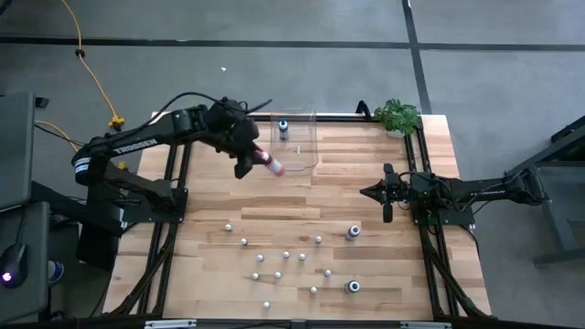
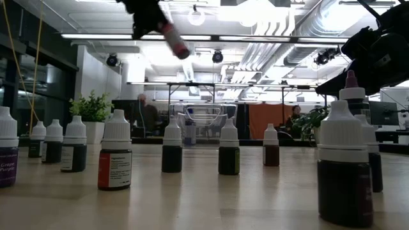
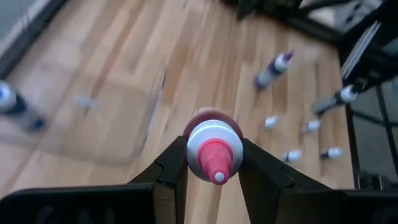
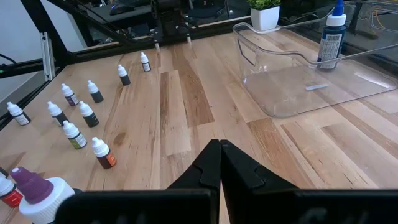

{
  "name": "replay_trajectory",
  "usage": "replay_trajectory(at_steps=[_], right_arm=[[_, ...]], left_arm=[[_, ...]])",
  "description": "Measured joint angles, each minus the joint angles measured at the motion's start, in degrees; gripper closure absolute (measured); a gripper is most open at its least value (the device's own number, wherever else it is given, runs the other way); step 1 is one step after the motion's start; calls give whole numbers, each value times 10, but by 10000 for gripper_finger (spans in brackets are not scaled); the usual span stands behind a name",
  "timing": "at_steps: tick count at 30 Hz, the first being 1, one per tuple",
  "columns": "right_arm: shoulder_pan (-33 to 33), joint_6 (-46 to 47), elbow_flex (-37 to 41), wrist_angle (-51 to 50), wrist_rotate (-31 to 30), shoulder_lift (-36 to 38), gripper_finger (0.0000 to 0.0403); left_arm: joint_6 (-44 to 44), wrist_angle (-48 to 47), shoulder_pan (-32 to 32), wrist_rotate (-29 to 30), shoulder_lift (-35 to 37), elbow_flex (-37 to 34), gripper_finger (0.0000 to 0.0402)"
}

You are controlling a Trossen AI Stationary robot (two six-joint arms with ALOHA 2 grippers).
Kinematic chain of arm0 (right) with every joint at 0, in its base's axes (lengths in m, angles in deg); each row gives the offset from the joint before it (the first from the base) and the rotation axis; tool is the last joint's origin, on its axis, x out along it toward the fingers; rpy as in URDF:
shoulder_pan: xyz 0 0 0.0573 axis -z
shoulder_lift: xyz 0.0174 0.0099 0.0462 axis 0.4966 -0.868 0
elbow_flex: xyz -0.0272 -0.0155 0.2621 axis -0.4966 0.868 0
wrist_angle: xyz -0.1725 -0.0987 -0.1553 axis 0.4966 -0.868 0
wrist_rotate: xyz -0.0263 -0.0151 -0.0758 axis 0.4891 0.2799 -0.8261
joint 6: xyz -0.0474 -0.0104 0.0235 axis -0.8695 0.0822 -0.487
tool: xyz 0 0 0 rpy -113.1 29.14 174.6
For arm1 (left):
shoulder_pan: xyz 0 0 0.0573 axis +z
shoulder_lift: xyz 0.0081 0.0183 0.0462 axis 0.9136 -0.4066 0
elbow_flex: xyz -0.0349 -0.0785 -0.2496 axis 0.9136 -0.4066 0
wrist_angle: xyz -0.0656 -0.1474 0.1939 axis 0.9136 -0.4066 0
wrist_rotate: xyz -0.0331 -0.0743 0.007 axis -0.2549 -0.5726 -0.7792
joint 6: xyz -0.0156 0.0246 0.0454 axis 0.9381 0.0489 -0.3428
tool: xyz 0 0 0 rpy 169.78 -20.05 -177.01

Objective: Pick & Place food coloring
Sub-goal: Put the large red food coloring into the transparent bin

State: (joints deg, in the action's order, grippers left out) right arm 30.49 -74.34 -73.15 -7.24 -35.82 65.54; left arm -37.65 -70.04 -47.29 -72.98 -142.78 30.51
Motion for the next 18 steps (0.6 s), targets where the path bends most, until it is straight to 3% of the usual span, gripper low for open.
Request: replay_trajectory(at_steps=[6, 9, 18], right_arm=[[0, 0, 0, 0, 0, 0, 402], [0, 0, 0, 0, 0, 0, 402], [0, 0, 0, 0, 0, 0, 402]], left_arm=[[13, 90, 0, 2, 0, 0, 304], [13, 85, 4, 13, -4, 29, 304], [-3, -26, 30, 7, -89, 270, 304]])
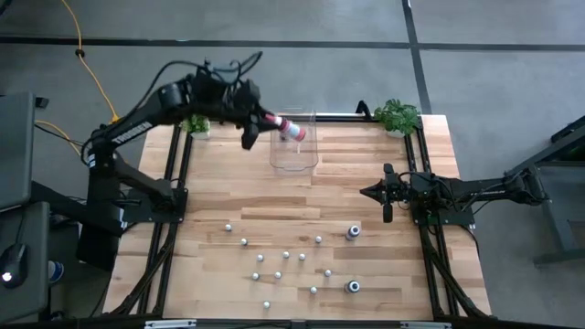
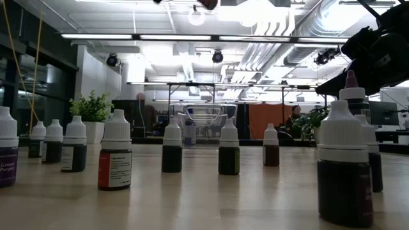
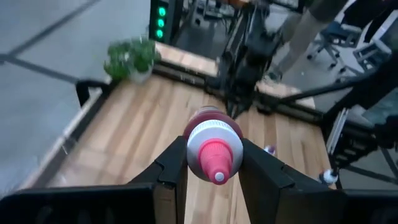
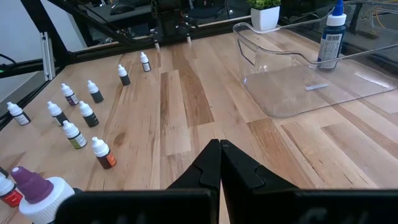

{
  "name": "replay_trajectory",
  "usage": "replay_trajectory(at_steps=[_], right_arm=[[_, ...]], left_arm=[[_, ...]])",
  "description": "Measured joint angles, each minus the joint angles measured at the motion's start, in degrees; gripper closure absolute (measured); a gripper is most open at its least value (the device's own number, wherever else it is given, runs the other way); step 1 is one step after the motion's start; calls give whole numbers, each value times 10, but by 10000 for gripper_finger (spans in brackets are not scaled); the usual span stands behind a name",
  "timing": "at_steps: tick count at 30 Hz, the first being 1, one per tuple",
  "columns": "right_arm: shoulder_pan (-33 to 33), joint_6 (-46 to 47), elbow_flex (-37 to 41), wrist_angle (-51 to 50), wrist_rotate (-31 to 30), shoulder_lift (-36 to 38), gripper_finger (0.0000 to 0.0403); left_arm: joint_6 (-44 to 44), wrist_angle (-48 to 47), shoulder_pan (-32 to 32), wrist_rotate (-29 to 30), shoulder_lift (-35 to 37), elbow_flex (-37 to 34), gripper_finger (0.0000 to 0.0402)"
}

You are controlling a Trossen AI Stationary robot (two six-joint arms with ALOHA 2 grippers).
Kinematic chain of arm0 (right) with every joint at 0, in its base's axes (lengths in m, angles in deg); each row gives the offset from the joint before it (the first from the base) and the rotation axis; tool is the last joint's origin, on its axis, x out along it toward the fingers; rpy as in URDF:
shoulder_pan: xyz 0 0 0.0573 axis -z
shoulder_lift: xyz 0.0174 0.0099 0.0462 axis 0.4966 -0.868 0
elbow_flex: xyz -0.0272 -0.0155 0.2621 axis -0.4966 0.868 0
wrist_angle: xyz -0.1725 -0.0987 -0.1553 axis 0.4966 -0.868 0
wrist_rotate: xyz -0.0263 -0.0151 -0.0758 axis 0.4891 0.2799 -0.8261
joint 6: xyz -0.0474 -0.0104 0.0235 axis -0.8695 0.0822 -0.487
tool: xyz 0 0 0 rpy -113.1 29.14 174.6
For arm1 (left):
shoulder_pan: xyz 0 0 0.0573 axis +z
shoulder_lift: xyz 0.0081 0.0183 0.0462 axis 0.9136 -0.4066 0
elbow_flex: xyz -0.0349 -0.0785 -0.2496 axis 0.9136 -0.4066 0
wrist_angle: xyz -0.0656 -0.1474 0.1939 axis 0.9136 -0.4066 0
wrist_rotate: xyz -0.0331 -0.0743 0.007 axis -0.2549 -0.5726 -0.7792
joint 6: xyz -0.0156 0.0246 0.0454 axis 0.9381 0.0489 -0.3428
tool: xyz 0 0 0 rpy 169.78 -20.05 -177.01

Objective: Pick & Place food coloring
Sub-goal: Put the large red food coloring into the transparent bin

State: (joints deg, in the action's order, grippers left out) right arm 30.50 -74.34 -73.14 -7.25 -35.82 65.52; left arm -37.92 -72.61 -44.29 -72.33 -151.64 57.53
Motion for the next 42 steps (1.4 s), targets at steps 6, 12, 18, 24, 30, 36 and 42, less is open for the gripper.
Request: replay_trajectory(at_steps=[6, 12, 18, 24, 30, 36, 42], right_arm=[[0, 0, 0, 0, 0, 0, 402], [0, 0, 0, 0, 0, 0, 402], [0, 0, 0, 0, 0, 0, 402], [0, 0, 0, 0, 0, 0, 402], [0, 0, 0, 0, 0, 0, 402], [0, 0, 0, 0, 0, 0, 402], [0, 0, 0, 0, 0, 0, 402]], left_arm=[[-15, -72, 31, -1, -102, 212, 304], [-8, -35, 64, -41, -175, 296, 304], [-23, -54, 121, -47, -216, 283, 304], [-73, -104, 152, -31, -283, 280, 304], [-133, -109, 154, 10, -359, 281, 304], [-201, -113, 154, 26, -419, 282, 304], [-249, -114, 154, 58, -462, 281, 304]])
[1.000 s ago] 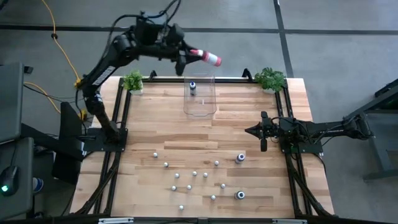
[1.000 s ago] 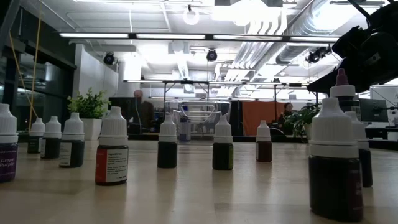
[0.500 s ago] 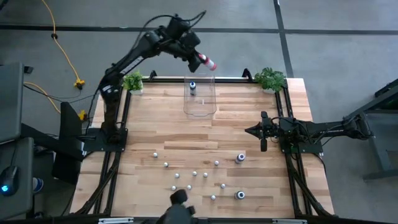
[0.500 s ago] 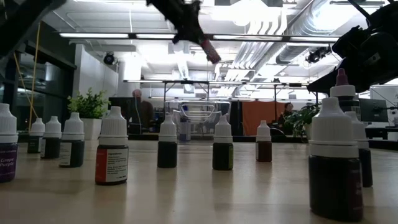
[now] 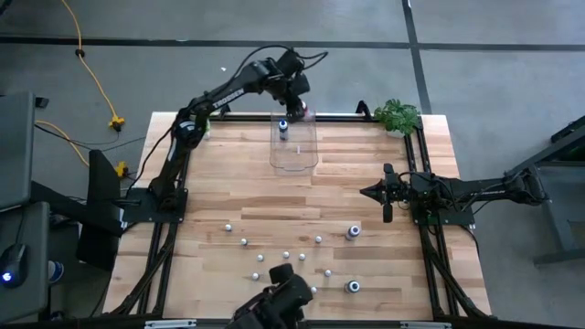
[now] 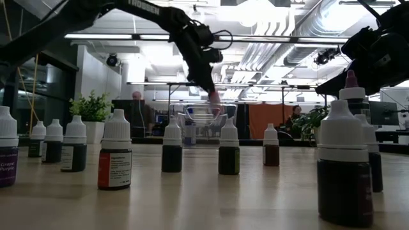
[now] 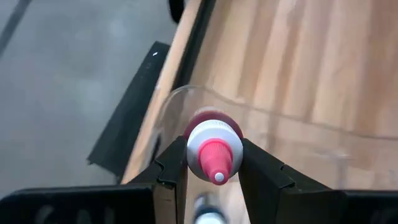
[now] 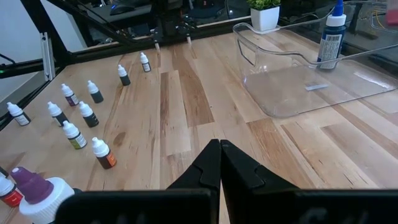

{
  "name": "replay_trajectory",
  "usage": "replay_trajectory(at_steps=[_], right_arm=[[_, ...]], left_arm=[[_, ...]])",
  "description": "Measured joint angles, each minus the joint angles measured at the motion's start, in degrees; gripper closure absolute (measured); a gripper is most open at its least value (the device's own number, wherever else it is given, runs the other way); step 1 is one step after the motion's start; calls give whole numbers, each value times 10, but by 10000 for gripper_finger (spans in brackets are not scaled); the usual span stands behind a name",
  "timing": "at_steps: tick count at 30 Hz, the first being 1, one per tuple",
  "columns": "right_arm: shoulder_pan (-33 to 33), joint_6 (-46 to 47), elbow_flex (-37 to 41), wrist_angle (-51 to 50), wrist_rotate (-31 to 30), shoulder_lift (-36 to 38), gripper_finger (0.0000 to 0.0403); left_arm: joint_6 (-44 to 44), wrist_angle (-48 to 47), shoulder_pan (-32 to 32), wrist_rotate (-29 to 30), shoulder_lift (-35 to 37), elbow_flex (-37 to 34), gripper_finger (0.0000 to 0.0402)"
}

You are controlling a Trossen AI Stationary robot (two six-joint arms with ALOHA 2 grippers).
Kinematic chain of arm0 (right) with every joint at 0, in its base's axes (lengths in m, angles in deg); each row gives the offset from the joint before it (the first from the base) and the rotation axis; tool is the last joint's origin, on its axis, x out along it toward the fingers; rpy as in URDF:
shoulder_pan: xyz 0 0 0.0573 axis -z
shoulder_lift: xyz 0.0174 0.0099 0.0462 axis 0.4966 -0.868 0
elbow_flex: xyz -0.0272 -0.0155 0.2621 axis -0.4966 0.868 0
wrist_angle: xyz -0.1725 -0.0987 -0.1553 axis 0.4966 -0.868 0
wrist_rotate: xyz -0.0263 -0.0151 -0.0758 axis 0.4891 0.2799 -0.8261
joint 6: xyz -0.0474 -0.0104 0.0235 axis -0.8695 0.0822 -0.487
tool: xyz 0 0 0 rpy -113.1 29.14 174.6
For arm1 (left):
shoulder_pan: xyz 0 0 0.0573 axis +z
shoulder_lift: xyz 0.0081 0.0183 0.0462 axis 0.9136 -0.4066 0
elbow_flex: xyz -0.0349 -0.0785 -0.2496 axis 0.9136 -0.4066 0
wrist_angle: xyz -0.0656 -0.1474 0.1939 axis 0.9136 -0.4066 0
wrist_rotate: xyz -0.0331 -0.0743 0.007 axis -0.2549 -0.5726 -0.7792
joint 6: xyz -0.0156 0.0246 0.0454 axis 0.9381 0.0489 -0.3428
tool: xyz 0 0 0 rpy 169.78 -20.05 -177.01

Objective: Pick & Place food coloring
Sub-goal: Put the large red food coloring into the transparent bin

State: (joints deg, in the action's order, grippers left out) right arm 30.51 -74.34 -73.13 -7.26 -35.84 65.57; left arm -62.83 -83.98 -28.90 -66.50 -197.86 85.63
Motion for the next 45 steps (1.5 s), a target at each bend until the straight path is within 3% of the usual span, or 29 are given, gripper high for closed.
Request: replay_trajectory(at_steps=[11, 33, 45], right_arm=[[0, 0, 0, 0, 0, 0, 402], [0, 0, 0, 0, 0, 0, 402], [0, 0, 0, 0, 0, 0, 402]], left_arm=[[-42, -35, 0, 38, -37, 1, 305], [-40, -60, -9, 26, -52, -18, 290], [-47, -75, -11, 49, -66, -19, 290]])
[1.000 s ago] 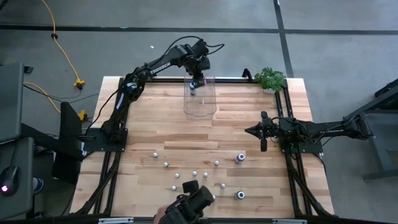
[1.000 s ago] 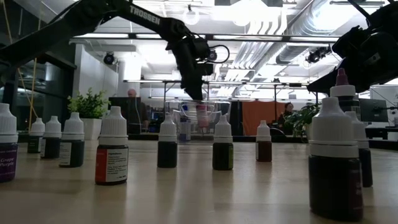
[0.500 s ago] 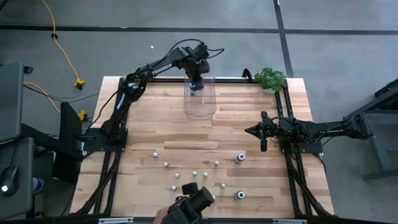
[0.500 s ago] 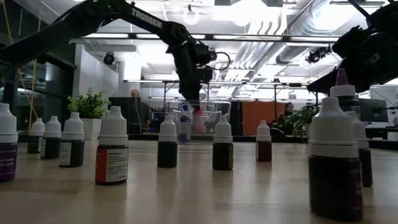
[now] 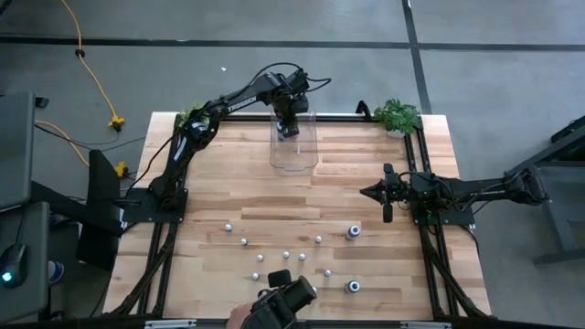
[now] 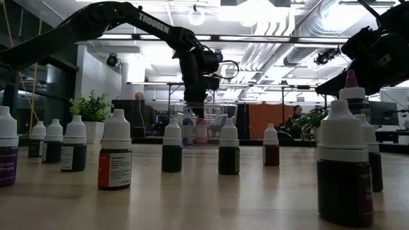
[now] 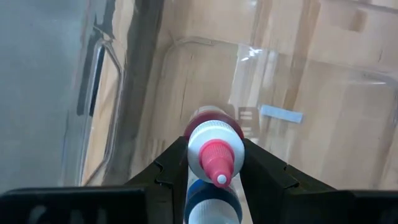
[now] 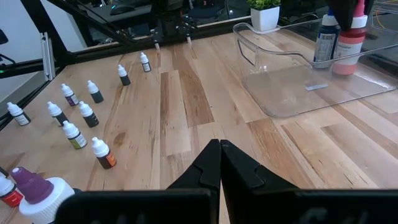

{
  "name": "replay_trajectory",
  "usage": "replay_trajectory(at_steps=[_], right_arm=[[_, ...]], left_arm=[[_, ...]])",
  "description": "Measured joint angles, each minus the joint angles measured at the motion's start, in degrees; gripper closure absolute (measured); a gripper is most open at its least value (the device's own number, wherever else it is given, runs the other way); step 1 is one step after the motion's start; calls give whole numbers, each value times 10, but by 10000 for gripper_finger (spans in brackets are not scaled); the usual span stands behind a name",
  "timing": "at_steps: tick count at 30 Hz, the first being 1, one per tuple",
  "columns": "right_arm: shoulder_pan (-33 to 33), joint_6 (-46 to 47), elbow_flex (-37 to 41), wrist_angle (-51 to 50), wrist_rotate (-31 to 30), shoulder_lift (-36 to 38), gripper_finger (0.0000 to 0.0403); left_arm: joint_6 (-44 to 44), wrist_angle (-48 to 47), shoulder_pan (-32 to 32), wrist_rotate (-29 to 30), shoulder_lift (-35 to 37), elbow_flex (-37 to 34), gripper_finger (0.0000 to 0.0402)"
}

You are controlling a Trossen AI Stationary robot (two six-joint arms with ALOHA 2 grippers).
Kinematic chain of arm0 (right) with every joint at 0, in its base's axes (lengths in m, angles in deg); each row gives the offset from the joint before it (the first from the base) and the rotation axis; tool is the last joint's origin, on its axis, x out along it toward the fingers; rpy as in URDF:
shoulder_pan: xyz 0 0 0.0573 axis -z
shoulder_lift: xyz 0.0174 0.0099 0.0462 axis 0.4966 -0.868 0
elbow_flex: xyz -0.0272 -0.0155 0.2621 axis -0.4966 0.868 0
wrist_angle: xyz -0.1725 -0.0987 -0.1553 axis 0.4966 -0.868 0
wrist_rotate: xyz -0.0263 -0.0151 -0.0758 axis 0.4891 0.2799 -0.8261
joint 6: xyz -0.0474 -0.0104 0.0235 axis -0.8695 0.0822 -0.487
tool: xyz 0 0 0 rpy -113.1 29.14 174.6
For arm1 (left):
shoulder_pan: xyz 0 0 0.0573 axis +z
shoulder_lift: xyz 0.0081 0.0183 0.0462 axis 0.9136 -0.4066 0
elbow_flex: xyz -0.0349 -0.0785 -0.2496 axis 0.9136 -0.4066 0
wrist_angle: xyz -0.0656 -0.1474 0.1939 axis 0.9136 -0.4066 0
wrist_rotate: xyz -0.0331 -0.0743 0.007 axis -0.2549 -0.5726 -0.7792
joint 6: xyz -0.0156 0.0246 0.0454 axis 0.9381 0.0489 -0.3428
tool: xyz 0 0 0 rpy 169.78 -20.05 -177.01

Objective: Pick & Place food coloring
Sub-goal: Put the large red food coloring into the transparent bin, then put the small black food coloring into the transparent bin

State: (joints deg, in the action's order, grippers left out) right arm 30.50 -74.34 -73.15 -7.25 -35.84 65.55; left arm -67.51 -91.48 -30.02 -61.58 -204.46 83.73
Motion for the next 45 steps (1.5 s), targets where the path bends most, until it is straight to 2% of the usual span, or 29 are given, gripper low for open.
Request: replay_trajectory(at_steps=[16, 24, 28, 33, 38, 45], right_arm=[[0, 0, 0, 0, 0, 0, 402], [0, 0, 0, 0, 0, 0, 402], [0, 0, 0, 0, 0, 0, 402], [0, 0, 0, 0, 0, 0, 402], [0, 0, 0, 0, 0, 0, 402], [0, 0, 0, 0, 0, 0, 402]], left_arm=[[-11, -19, 0, -2, 1, 0, 284], [-19, -23, 0, -7, 1, 0, 212], [-20, -22, 0, -7, 1, 0, 191], [-24, -28, 0, -4, 2, 15, 188], [-24, -44, 0, -2, 2, 61, 188], [-26, -65, 0, 10, 47, 63, 188]])
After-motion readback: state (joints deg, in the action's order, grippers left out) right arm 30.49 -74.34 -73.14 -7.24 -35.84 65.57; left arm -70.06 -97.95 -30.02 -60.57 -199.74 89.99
